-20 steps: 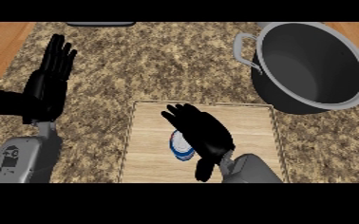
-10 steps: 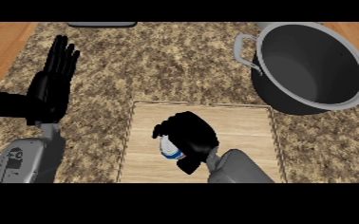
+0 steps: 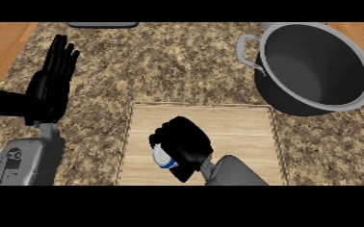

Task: Pick the can from the tray and place it in the pot

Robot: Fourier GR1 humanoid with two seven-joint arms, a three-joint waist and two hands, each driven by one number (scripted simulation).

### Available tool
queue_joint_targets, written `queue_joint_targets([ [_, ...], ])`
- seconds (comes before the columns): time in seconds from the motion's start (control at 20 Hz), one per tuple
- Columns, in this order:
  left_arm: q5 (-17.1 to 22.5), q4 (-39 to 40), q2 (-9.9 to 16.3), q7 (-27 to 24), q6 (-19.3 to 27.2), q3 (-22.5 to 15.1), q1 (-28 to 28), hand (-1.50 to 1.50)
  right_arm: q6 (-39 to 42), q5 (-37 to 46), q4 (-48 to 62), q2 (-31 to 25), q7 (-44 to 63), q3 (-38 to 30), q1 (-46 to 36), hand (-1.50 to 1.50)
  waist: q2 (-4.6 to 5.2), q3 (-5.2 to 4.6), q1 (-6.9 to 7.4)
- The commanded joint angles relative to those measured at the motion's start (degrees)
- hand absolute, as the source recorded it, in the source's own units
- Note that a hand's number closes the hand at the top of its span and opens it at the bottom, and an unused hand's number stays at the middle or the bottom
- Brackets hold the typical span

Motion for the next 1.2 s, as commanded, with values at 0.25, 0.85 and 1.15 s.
queue_joint_targets([
  [0.25,-0.39,-1.43,0.37,0.07,0.54,0.4,-0.5,0.0,-8.35,5.01,10.26,-3.28,21.97,-23.96,-7.28,1.5,2.72,-0.15,-1.24],
  [0.85,-0.36,-2.27,0.37,0.0,-1.23,-1.42,-2.05,0.0,-17.73,19.35,21.64,-13.53,57.07,-42.7,-24.46,1.5,3.73,-0.72,4.87],
  [1.15,-0.57,-1.78,-1.27,0.05,-1.82,-3.76,-2.86,0.0,-19.1,33.27,27.36,-19.49,70.86,-44.81,-32.85,1.5,3.93,-0.75,7.38],
])
